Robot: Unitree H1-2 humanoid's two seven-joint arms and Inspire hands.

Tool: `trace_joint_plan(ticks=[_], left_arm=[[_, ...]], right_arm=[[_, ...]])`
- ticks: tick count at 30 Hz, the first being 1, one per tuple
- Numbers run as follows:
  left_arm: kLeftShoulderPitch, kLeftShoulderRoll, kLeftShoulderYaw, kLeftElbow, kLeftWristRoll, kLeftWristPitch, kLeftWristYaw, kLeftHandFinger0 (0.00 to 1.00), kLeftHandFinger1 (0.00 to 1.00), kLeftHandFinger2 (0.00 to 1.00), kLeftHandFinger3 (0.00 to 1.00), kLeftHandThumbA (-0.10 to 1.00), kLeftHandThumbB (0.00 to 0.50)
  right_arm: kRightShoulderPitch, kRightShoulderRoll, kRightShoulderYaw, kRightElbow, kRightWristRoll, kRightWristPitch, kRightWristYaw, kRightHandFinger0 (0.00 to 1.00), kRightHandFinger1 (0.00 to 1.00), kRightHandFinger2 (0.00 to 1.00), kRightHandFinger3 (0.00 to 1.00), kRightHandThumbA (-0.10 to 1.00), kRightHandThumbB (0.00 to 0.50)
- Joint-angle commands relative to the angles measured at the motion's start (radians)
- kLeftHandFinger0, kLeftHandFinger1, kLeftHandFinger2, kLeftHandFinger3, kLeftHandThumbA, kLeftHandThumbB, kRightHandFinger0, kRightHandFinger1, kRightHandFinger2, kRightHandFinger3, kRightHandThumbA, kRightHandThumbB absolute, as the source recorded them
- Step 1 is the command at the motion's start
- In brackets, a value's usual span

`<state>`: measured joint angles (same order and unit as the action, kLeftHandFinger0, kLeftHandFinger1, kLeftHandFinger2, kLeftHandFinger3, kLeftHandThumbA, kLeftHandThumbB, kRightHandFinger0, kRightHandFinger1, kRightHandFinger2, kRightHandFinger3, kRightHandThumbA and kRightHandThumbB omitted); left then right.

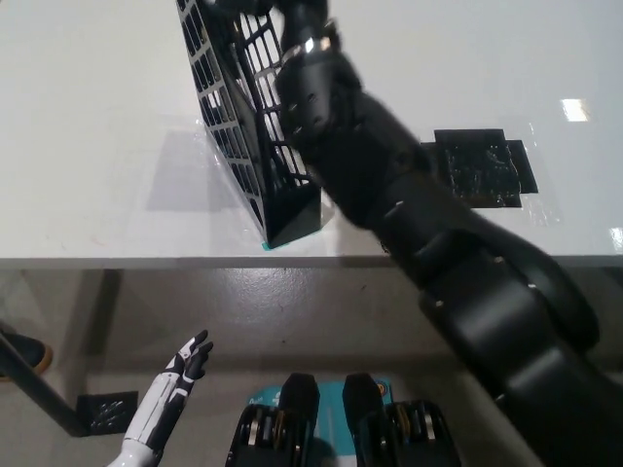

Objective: A notebook is kept standing on the table on the right hand side and a black shelf is kept on the left hand side and the robot uses its right hand to grab the notebook and places it in the shelf

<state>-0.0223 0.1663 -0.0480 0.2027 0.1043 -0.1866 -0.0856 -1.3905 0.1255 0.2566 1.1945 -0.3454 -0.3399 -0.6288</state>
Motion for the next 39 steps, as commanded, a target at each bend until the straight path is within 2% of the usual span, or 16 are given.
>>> trace_joint_plan(ticks=[1, 2, 6, 10, 16, 19, 20, 22, 24, 25, 26, 28, 29, 32, 36, 39], left_arm=[[-0.014, 0.028, 0.010, -0.044, -0.023, -0.006, -0.021, 1.00, 1.00, 1.00, 1.00, 1.00, 0.142], [-0.019, 0.026, 0.012, -0.036, -0.025, -0.014, -0.019, 1.00, 1.00, 1.00, 1.00, 1.00, 0.126], [-0.018, 0.024, 0.014, -0.028, -0.013, -0.015, -0.006, 1.00, 1.00, 1.00, 1.00, 1.00, 0.131], [-0.005, 0.021, 0.012, -0.016, -0.013, -0.027, -0.005, 1.00, 1.00, 1.00, 1.00, 1.00, 0.139], [0.006, 0.007, 0.009, 0.003, -0.005, -0.042, 0.009, 1.00, 1.00, 1.00, 1.00, 1.00, 0.139], [0.005, -0.003, 0.011, 0.004, -0.005, -0.040, 0.016, 1.00, 1.00, 1.00, 1.00, 1.00, 0.144], [0.004, -0.004, 0.011, 0.004, -0.008, -0.041, 0.015, 1.00, 1.00, 1.00, 1.00, 1.00, 0.143], [0.014, 0.001, 0.013, -0.002, -0.007, -0.040, 0.015, 1.00, 1.00, 1.00, 1.00, 1.00, 0.154], [0.008, 0.001, 0.014, 0.002, -0.005, -0.042, 0.018, 1.00, 1.00, 1.00, 1.00, 1.00, 0.137], [0.009, 0.001, 0.014, 0.000, -0.007, -0.041, 0.015, 1.00, 1.00, 1.00, 1.00, 1.00, 0.112], [0.011, 0.001, 0.013, -0.004, -0.003, -0.036, 0.016, 1.00, 1.00, 1.00, 1.00, 1.00, 0.119], [0.011, 0.002, 0.013, -0.003, -0.003, -0.044, 0.016, 1.00, 1.00, 1.00, 1.00, 1.00, 0.126], [0.009, 0.003, 0.014, -0.001, 0.001, -0.047, 0.020, 1.00, 1.00, 1.00, 1.00, 1.00, 0.122], [0.002, 0.003, 0.017, -0.004, -0.009, -0.033, 0.014, 1.00, 1.00, 1.00, 1.00, 1.00, 0.127], [-0.008, 0.001, 0.015, 0.000, 0.000, -0.034, 0.016, 1.00, 1.00, 1.00, 1.00, 1.00, 0.144], [-0.019, 0.000, 0.016, 0.004, -0.005, -0.032, 0.015, 1.00, 1.00, 1.00, 1.00, 1.00, 0.154]], right_arm=[[0.123, -0.157, -0.027, -0.571, -0.004, 0.064, 0.175, 1.00, 1.00, 1.00, 1.00, 1.00, 0.310], [0.209, -0.207, -0.047, -0.831, 0.029, 0.154, 0.257, 1.00, 1.00, 1.00, 1.00, 1.00, 0.318], [0.383, -0.287, -0.098, -1.285, 0.116, 0.263, 0.333, 1.00, 1.00, 1.00, 1.00, 1.00, 0.301], [0.537, -0.337, -0.133, -1.564, 0.105, 0.286, 0.340, 1.00, 1.00, 1.00, 1.00, 1.00, 0.319], [0.823, -0.368, -0.118, -1.787, 0.097, 0.230, 0.336, 1.00, 1.00, 1.00, 1.00, 1.00, 0.257], [0.985, -0.365, -0.076, -1.779, 0.102, 0.163, 0.317, 1.00, 1.00, 1.00, 1.00, 1.00, 0.262], [1.024, -0.361, -0.062, -1.755, 0.100, 0.136, 0.309, 1.00, 1.00, 1.00, 1.00, 1.00, 0.240], [1.107, -0.343, -0.027, -1.683, 0.103, 0.077, 0.286, 1.00, 1.00, 1.00, 1.00, 0.98, 0.231], [1.160, -0.331, -0.014, -1.606, 0.102, 0.043, 0.273, 1.00, 1.00, 1.00, 1.00, 0.96, 0.222], [1.185, -0.329, -0.007, -1.564, 0.104, 0.018, 0.268, 1.00, 1.00, 1.00, 1.00, 0.95, 0.194], [1.217, -0.321, 0.003, -1.510, 0.108, 0.006, 0.265, 1.00, 1.00, 1.00, 1.00, 0.95, 0.183], [1.249, -0.300, 0.011, -1.451, 0.132, 0.020, 0.271, 1.00, 1.00, 1.00, 1.00, 0.94, 0.203], [1.278, -0.285, 0.020, -1.382, 0.219, 0.020, 0.293, 1.00, 1.00, 1.00, 1.00, 0.92, 0.213], [1.298, -0.271, 0.016, -1.284, 0.306, 0.030, 0.343, 1.00, 1.00, 1.00, 1.00, 1.00, 0.205], [1.343, -0.251, 0.004, -1.188, 0.394, 0.087, 0.423, 1.00, 1.00, 1.00, 1.00, 1.00, 0.201], [1.350, -0.239, -0.008, -1.107, 0.428, 0.059, 0.464, 1.00, 1.00, 1.00, 1.00, 1.00, 0.220]])
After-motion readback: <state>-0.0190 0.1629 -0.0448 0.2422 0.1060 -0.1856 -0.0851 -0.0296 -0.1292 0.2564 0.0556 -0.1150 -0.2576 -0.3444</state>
